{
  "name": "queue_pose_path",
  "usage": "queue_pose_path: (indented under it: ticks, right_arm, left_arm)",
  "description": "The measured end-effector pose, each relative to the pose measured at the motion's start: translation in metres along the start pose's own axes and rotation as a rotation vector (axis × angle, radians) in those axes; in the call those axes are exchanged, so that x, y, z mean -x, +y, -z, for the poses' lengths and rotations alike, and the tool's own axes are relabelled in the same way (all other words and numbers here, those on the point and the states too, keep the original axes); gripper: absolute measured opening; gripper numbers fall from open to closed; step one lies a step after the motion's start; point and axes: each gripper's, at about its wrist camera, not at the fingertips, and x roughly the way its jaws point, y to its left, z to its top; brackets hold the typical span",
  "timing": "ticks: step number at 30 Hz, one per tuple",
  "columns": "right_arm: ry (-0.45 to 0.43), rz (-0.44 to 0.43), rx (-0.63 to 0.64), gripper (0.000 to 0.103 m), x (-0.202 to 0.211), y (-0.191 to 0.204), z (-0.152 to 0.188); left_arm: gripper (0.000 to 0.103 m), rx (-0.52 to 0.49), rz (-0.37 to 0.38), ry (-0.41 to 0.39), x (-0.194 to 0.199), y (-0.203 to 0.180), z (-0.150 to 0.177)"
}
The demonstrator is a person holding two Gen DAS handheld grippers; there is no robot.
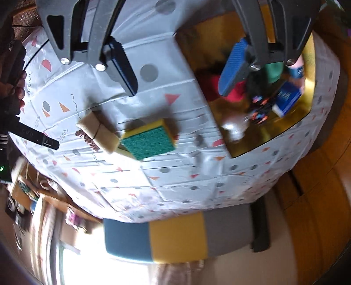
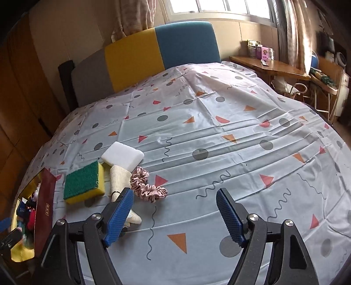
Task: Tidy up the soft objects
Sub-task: 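Reach left toward the green-yellow sponge while right moves toward the white foam sponge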
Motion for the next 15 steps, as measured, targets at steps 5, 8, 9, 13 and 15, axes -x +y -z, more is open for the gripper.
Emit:
queue_pose_path:
  ticks: [5,8,9,13,15]
  right_arm:
    - [-0.005,-0.013,-0.003,0.081,0.002,0.003,-0.003]
    - [-0.008,-0.017,-0.013,0.081,0.003,0.0,-0.006]
    - [-0.01,-0.019,-0.019,0.082,0.003,-0.002,-0.006]
    - [-0.015,-0.021,-0.064,0.083,0.006,-0.012,-0.011]
    - [-0.01,-0.025,-0.091,0.084,0.006,-0.018,-0.013]
  left_arm:
    - [0.082,-0.112,0.029,0.074,-0.032,-0.023,-0.022]
    - [0.087,-0.172,0.039,0.118,-0.054,-0.034,-0.034]
    - [0.087,-0.197,0.027,0.123,-0.062,-0.037,-0.039]
    - [0.09,-0.273,-0.001,0.15,-0.086,-0.043,-0.052]
    - [0.09,-0.301,-0.002,0.158,-0.095,-0.044,-0.058]
